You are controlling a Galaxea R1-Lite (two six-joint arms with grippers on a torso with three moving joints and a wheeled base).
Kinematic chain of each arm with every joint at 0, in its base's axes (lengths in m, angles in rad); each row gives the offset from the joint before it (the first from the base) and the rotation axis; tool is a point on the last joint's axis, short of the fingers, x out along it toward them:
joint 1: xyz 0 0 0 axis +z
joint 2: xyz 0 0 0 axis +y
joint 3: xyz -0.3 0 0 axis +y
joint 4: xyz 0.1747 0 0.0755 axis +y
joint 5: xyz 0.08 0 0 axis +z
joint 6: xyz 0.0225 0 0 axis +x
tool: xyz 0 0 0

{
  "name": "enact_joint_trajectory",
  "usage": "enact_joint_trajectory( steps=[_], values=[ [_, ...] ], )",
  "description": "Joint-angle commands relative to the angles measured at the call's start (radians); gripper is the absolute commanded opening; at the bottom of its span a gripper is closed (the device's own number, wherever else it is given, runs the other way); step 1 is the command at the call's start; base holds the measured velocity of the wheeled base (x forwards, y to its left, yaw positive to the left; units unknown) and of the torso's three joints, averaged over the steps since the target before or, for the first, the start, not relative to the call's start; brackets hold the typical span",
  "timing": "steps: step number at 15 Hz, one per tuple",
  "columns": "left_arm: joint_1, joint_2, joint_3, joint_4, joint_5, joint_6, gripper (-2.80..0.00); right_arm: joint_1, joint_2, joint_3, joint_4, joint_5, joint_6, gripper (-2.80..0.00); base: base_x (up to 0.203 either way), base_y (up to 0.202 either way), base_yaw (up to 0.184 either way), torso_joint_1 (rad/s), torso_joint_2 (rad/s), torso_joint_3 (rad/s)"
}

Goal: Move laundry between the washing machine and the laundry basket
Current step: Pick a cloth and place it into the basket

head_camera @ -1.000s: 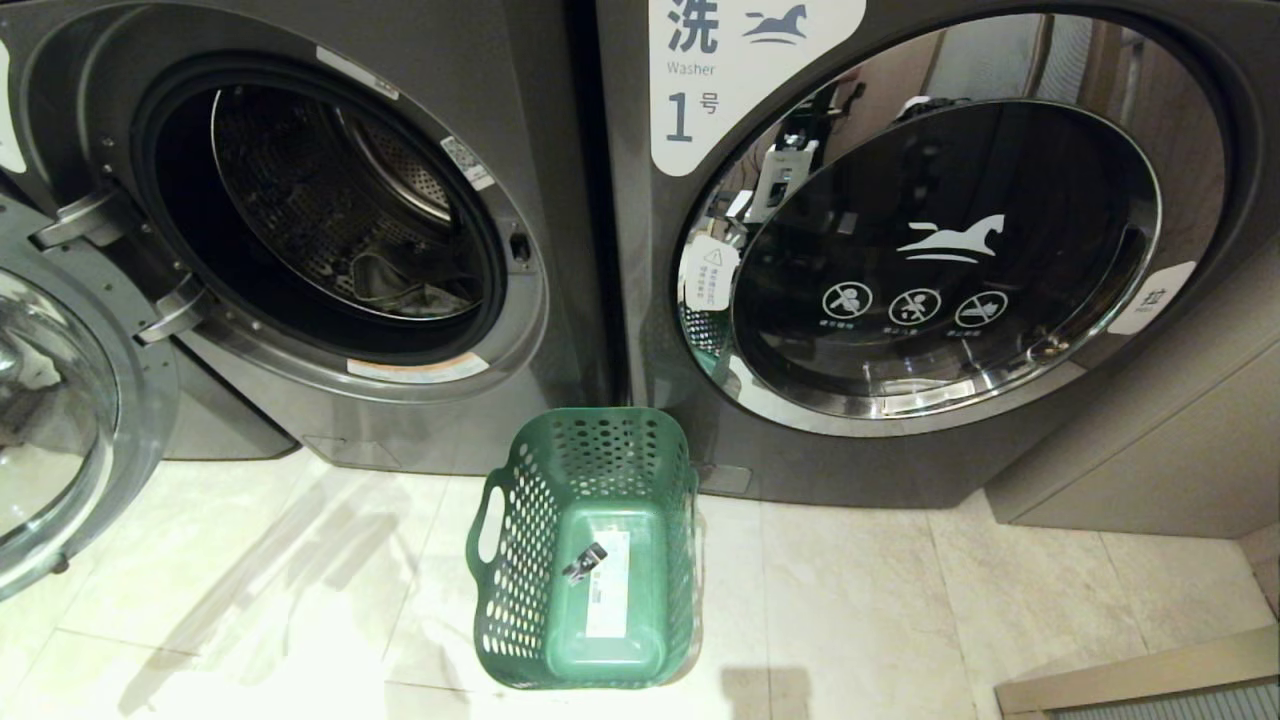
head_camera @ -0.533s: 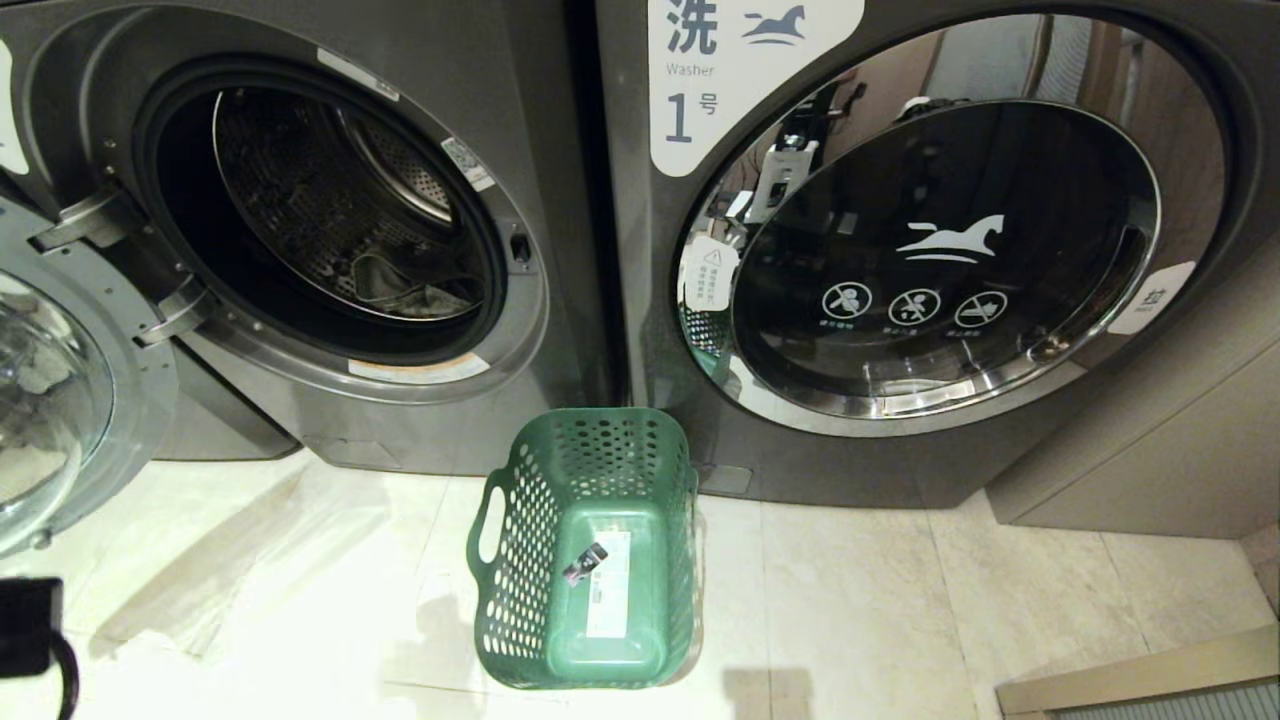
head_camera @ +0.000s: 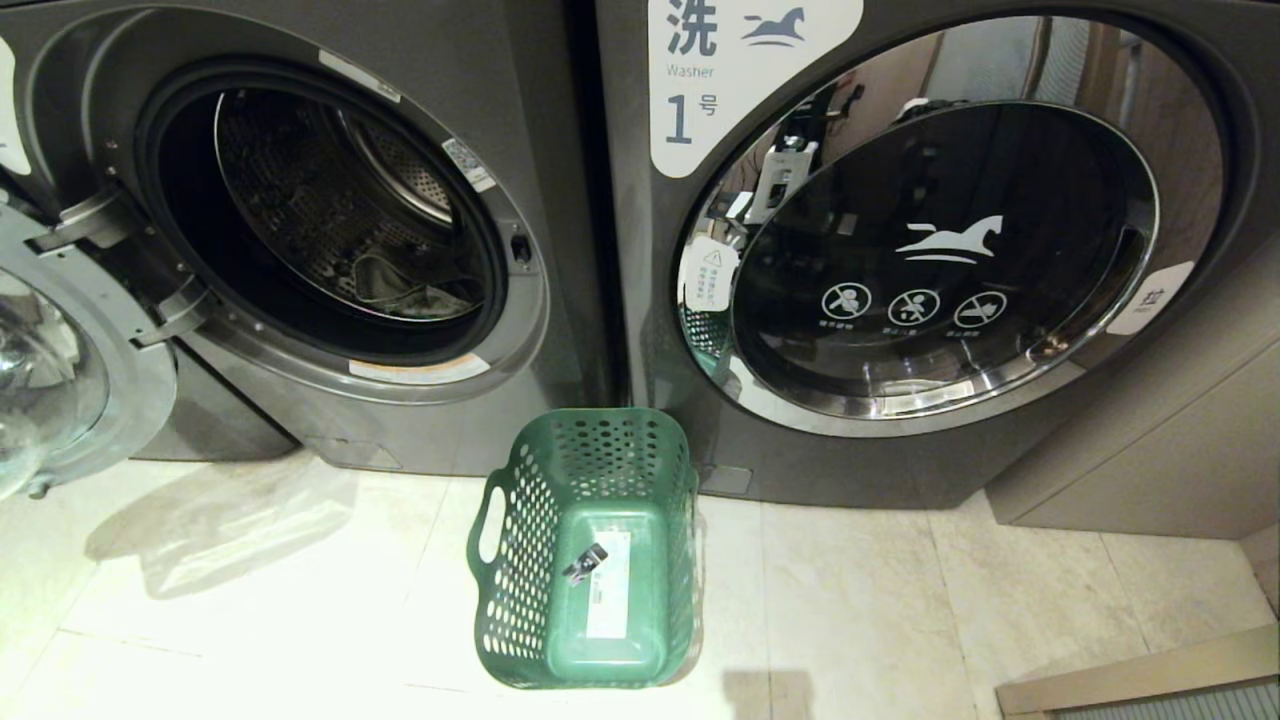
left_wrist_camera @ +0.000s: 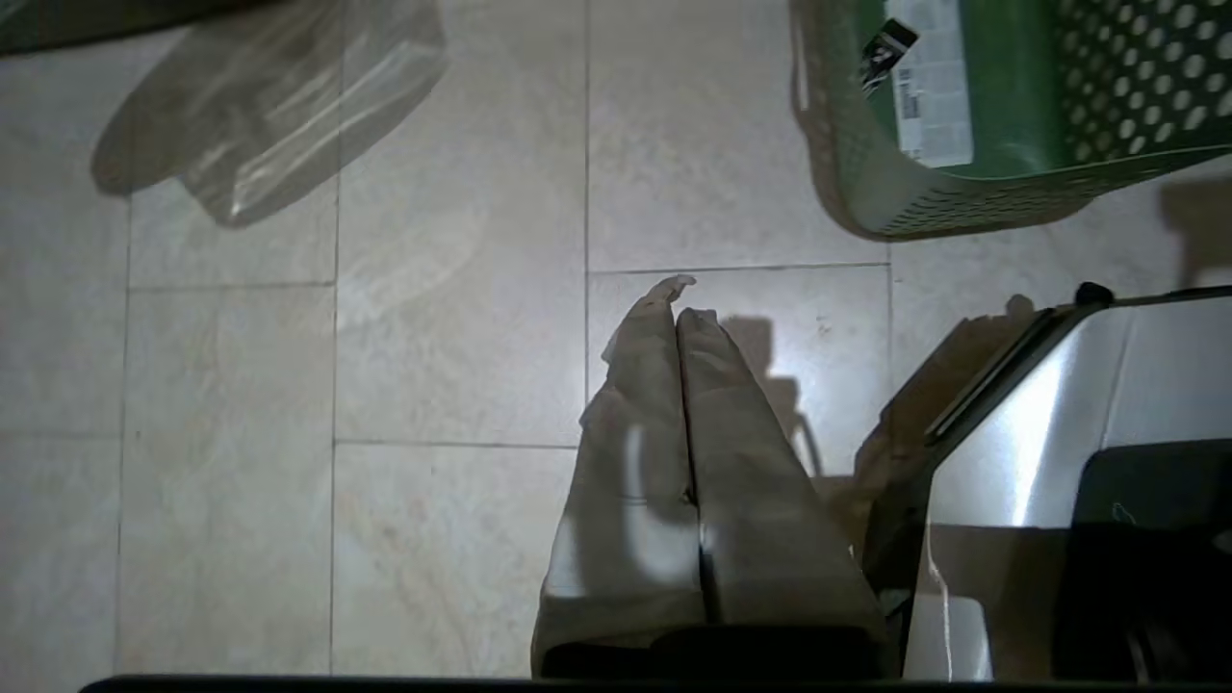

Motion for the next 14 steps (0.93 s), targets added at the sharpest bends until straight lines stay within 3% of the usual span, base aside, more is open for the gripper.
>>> enact_joint_trajectory(
  steps=[1, 4, 7, 9, 11, 13, 14],
  values=[
    [-0.006, -0.205, -0.006, 0.019, -0.051, 0.025, -2.8, 0.0, -0.001, 0.0, 0.0, 0.0, -0.001, -2.8, 0.0, 0.0, 0.0, 0.0, 0.0, 0.0],
    [-0.021, -0.387, -0.003, 0.016, -0.067, 0.042, -2.8, 0.0, 0.001, 0.0, 0.0, 0.001, -0.001, -2.8, 0.0, 0.0, 0.0, 0.0, 0.0, 0.0],
    [-0.025, -0.402, 0.009, -0.025, -0.06, 0.02, -2.8, 0.0, -0.001, 0.0, 0.0, 0.0, -0.001, -2.8, 0.0, 0.0, 0.0, 0.0, 0.0, 0.0],
    [-0.025, -0.402, 0.012, -0.038, -0.03, -0.08, -2.8, 0.0, 0.001, 0.0, 0.0, 0.001, -0.001, -2.8, 0.0, 0.0, 0.0, 0.0, 0.0, 0.0],
    [-0.025, -0.402, 0.027, -0.041, -0.079, -0.122, -2.8, 0.0, -0.001, 0.0, 0.0, 0.0, -0.001, -2.8, 0.0, 0.0, 0.0, 0.0, 0.0, 0.0],
    [-0.025, -0.402, 0.027, -0.006, -0.056, -0.251, -2.8, 0.0, -0.001, 0.0, 0.0, 0.0, -0.001, -2.8, 0.0, 0.0, 0.0, 0.0, 0.0, 0.0],
    [-0.025, -0.402, 0.028, -0.008, -0.052, -0.251, -2.8, 0.0, -0.001, 0.0, 0.0, 0.0, -0.001, -2.8, 0.0, 0.0, 0.0, 0.0, 0.0, 0.0]
  ],
)
